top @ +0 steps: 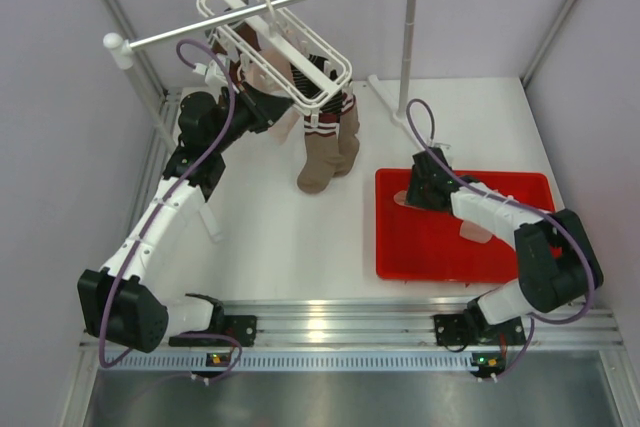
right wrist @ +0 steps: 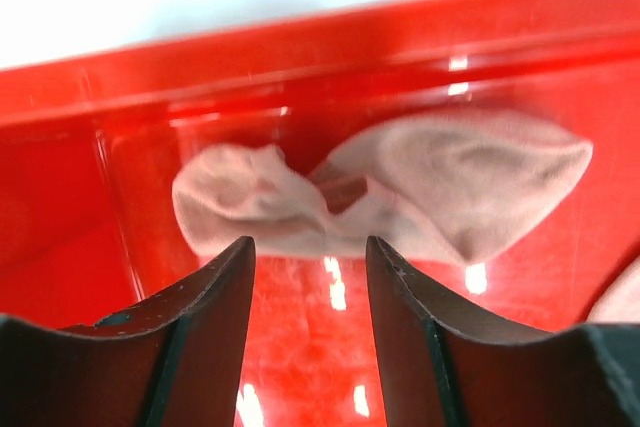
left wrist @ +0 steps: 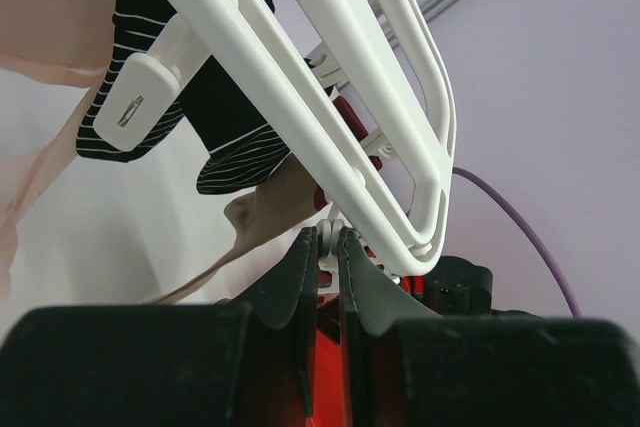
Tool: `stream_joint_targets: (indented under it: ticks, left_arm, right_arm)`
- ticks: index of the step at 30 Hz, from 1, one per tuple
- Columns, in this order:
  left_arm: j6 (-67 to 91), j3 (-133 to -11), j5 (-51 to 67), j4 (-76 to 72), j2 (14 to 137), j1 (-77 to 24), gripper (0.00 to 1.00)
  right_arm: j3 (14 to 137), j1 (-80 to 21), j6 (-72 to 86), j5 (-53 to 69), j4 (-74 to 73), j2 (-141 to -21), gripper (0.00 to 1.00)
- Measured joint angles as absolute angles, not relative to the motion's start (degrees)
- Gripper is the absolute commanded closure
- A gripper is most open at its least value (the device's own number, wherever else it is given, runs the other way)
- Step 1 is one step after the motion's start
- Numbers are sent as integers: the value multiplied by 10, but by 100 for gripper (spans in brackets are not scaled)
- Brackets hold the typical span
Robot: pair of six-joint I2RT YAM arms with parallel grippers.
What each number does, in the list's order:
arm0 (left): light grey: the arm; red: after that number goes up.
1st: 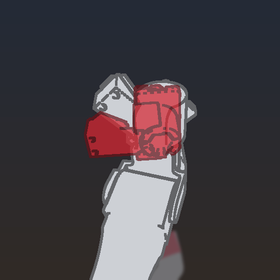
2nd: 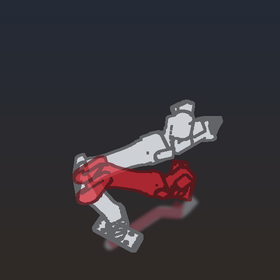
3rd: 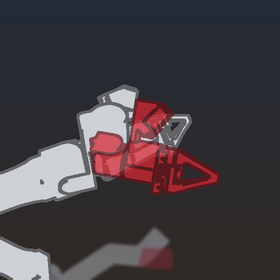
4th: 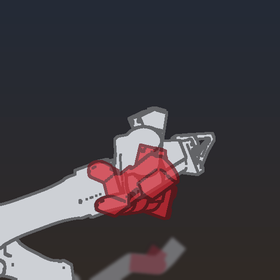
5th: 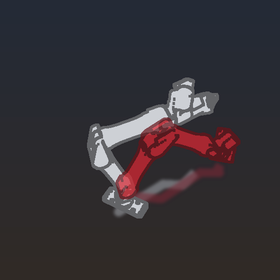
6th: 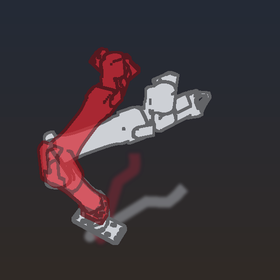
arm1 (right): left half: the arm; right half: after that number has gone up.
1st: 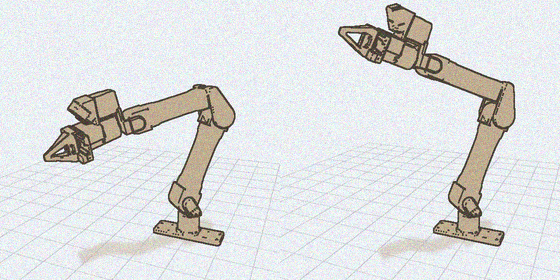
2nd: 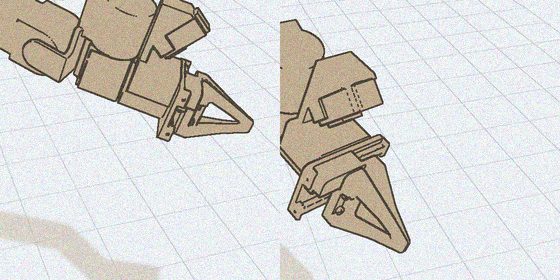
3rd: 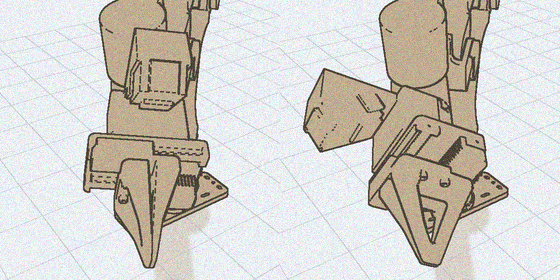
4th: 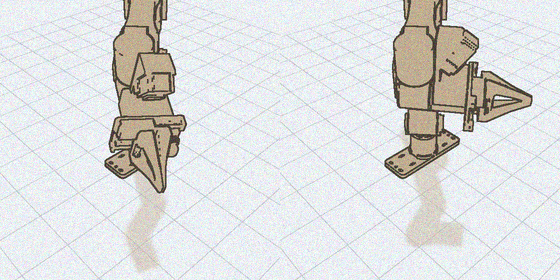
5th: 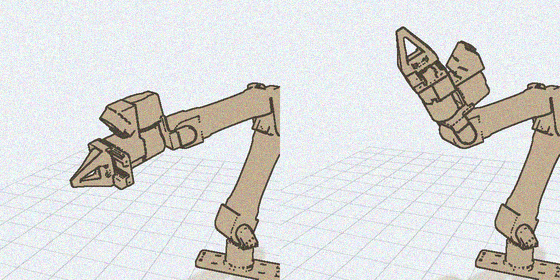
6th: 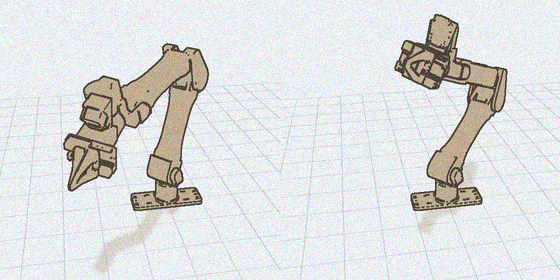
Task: Clip the socks to the hanger
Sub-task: Pick up the sock from the bin, then clamp the sock onto the hanger.
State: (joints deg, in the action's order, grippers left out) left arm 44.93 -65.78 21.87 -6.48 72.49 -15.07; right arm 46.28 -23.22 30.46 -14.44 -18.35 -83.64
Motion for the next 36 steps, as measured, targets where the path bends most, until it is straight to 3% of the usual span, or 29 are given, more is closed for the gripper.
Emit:
stream_joint_targets:
  ticks: [4, 5, 6, 9, 11, 17, 23, 29, 36]
  left_arm:
    - [449, -658, 219, -65, 725, -150, 100]
    - [449, -658, 219, -65, 725, -149, 100]
    - [449, -658, 219, -65, 725, -149, 100]
    - [449, -656, 221, -65, 725, -146, 100]
    - [449, -654, 220, -66, 725, -146, 100]
    - [451, -653, 223, -69, 725, -145, 100]
    - [450, -652, 229, -70, 725, -145, 100]
    - [449, -650, 234, -73, 725, -144, 100]
    - [442, -650, 248, -73, 725, -144, 100]
  right_arm:
    - [462, -232, 293, -157, -152, -854, 60]
    - [461, -232, 289, -158, -144, -860, 65]
    - [458, -232, 282, -160, -135, -865, 77]
    - [453, -232, 267, -163, -123, -872, 94]
    - [449, -232, 259, -163, -116, -872, 100]
    - [427, -232, 218, -162, -110, -849, 100]
    - [411, -232, 138, -121, -118, -703, 100]
    - [411, -232, 28, 23, -111, -569, 100]
    - [426, -241, -39, 221, -98, -530, 100]
